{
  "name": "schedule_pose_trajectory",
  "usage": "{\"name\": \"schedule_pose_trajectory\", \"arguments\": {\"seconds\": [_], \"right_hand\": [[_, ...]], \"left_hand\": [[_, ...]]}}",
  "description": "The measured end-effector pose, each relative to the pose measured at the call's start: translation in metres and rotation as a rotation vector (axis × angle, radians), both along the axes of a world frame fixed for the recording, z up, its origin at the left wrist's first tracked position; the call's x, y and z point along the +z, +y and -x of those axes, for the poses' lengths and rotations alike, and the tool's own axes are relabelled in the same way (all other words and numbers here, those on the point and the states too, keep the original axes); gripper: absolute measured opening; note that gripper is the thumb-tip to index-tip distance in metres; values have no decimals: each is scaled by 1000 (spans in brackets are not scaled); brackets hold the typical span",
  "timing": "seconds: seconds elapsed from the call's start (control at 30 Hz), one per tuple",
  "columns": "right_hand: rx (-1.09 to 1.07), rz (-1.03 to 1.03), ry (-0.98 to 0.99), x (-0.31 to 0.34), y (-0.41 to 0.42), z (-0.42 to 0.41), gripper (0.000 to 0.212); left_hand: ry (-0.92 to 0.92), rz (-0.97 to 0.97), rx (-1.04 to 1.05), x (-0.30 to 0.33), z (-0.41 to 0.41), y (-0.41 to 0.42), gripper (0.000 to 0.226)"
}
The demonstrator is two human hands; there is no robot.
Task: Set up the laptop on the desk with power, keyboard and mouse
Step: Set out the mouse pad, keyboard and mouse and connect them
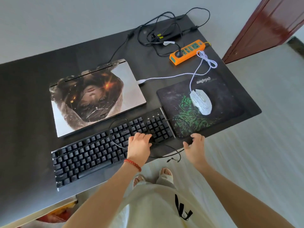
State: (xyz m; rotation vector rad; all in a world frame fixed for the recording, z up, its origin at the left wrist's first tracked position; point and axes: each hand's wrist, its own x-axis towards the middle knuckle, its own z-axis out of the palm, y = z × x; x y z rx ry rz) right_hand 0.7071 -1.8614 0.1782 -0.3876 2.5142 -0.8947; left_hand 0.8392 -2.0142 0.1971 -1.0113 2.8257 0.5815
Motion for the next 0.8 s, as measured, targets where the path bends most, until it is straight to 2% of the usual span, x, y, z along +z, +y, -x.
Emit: {"name": "schedule_pose_trajectory", "arguments": {"seconds": [0.07, 0.17, 0.3, 0.4, 0.47, 0.5, 0.57, 0.67, 0.73, 0.8], "right_hand": [[-34, 65, -32, 5, 3, 1, 43], [129, 111, -29, 14, 10, -3, 58], [202, 249, -16, 33, 5, -7, 68], [428, 263, -16, 49, -12, -6, 54], [560, 233, -83, 60, -23, -12, 33], [571, 263, -78, 66, -28, -15, 21], [508, 366, 169, 78, -35, -18, 13], [359, 461, 547, 102, -35, -6, 11], [278, 408, 645, 121, -38, 9, 14], [167, 311, 635, 140, -45, 25, 15]], "left_hand": [[167, -192, 81, 13, 4, -3, 28], [338, -536, 152, 42, 12, -11, 18], [444, -825, 118, 80, 24, -25, 26], [559, -1017, 196, 101, 34, -34, 28], [619, -1084, 248, 112, 38, -39, 27], [641, -1096, 282, 117, 38, -43, 28], [646, -1050, 339, 122, 38, -52, 30], [554, -784, 238, 125, 32, -66, 35], [469, -659, 145, 127, 31, -71, 32], [424, -598, 123, 131, 34, -75, 28]]}}
